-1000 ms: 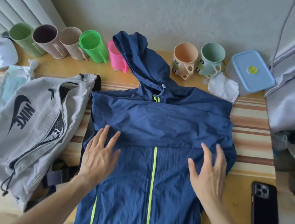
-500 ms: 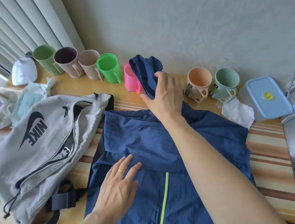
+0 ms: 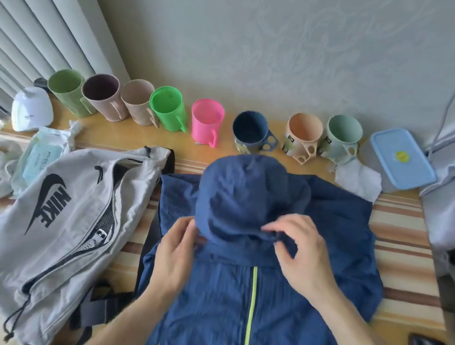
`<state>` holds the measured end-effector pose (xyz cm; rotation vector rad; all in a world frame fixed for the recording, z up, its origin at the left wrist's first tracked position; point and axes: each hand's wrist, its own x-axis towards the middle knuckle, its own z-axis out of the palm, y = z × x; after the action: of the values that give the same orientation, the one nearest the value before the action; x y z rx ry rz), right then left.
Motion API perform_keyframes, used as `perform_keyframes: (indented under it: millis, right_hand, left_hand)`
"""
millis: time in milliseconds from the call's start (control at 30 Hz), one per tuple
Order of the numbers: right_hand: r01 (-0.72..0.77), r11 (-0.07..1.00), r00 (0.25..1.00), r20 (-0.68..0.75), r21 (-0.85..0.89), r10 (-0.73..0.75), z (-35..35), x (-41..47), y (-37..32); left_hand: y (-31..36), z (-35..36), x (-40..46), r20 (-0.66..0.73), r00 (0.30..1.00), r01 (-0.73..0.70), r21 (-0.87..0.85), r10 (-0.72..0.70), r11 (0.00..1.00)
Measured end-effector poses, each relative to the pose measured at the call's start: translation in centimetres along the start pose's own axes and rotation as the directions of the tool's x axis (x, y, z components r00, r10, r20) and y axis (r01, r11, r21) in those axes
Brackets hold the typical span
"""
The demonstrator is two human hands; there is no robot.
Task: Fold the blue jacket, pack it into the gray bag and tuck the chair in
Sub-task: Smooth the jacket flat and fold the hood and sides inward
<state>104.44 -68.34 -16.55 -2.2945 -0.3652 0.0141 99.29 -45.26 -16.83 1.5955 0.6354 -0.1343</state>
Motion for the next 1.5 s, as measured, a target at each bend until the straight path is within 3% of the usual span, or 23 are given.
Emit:
perform_keyframes:
  millis: [67,133,233,300,367,467,533,567,600,633,667,700,733,767,800,833,900,1033,1167,1333,1500]
  right_hand:
    - [-0.186,0.979,0.979,0.071,-0.087,0.193,0.5,-4.3,2.9]
    - [-0.444,0.896,0.895,0.019,-0.019,0.445,0.9,-6.4,4.7]
    - [-0.748,0.553,0.6,0.019,0.366,0.8,1.5,-6.0,4.7]
    - [-0.763,0.428,0.523,0.073,0.485,0.849,2.4,-4.6,4.7]
    - [-0.739,0.424,0.54,0.085,0.524,0.837,3.1,-3.2,4.8]
    - [-0.663,0.345,0.492,0.039,0.664,0.87,2.8,-2.2,6.1]
    - [-0.624,0.384,0.452,-0.087,0.68,0.888,1.5,-2.3,7.0]
    - [-0.643,0.49,0.478,-0.192,0.589,0.857,0.8,-2.7,7.3]
    - [-0.639,0.641,0.56,-0.315,0.425,0.766,0.5,-3.4,7.5]
    - [-0.565,0.793,0.684,-0.408,0.23,0.605,0.4,-4.1,7.6]
    - [-0.428,0.903,0.81,-0.423,0.051,0.407,0.6,-4.6,7.5]
    - [-0.284,0.955,0.912,-0.331,-0.084,0.242,1.1,-5.2,7.5]
    - [-0.16,0.967,0.977,-0.169,-0.197,0.127,1.7,-5.9,7.8]
    - [-0.052,0.95,0.998,0.003,-0.308,0.056,2.6,-6.8,8.5]
    - [0.029,0.914,0.988,0.151,-0.404,0.035,3.5,-7.8,9.3]
    - [0.076,0.878,0.967,0.251,-0.472,0.051,4.2,-8.7,10.2]
    - [0.068,0.858,0.948,0.3,-0.508,0.102,4.4,-10.0,11.0]
    - [-0.036,0.919,0.981,0.162,-0.392,0.108,3.1,-13.5,9.5]
    - [-0.231,0.919,0.973,-0.056,-0.321,0.225,2.5,-20.5,8.0]
    - [-0.525,0.829,0.818,-0.381,-0.192,0.43,3.6,-29.8,6.6]
    - [-0.647,0.761,0.725,-0.267,0.05,0.634,5.7,-33.5,4.3]
  left_hand:
    - [-0.1,0.4,1.0,-0.033,0.974,0.216,-0.143,-0.223,0.966]
    - [-0.7,0.9,2.2,-0.057,0.94,0.324,-0.152,-0.336,0.934]
    - [-1.0,2.9,3.4,-0.033,0.923,0.382,-0.041,-0.383,0.923]
    - [-0.7,4.7,3.9,-0.002,0.907,0.42,0.062,-0.42,0.906]
    - [-0.9,6.3,4.5,-0.008,0.906,0.421,0.087,-0.422,0.903]
    - [-1.4,7.0,5.2,0.049,0.893,0.45,-0.099,-0.447,0.887]
    - [-2.0,7.2,4.8,-0.011,0.929,0.368,-0.082,-0.37,0.926]
    - [-2.3,7.2,4.2,-0.103,0.959,0.274,0.081,-0.265,0.958]
    - [-2.8,7.2,3.2,-0.182,0.978,0.153,0.288,-0.103,0.945]
    - [-3.3,7.0,2.2,-0.183,0.976,-0.019,0.472,0.119,0.881]
    - [-3.9,6.8,1.3,-0.09,0.939,-0.209,0.613,0.331,0.762]
    - [-4.8,6.7,0.9,0.066,0.884,-0.362,0.722,0.462,0.59]
    - [-6.0,6.7,0.7,0.225,0.848,-0.443,0.797,0.479,0.41]
    - [-7.4,6.5,0.7,0.33,0.851,-0.459,0.845,0.408,0.275]
    - [-8.3,6.4,0.5,0.366,0.882,-0.434,0.878,0.298,0.204]
    - [-9.0,6.2,0.2,0.347,0.918,-0.382,0.903,0.192,0.195]
    - [-9.4,5.7,-0.9,0.285,0.948,-0.311,0.919,0.139,0.242]
    - [-10.0,3.3,-4.4,0.253,0.934,-0.315,0.917,0.253,0.243]
    - [-12.2,-0.6,-8.7,0.172,0.964,-0.218,0.947,0.203,0.234]
    - [-16.7,-5.5,-14.1,-0.018,0.985,-0.049,0.924,0.171,0.379]
    - [-19.4,-8.1,-18.0,-0.1,0.993,0.051,0.847,0.063,0.529]
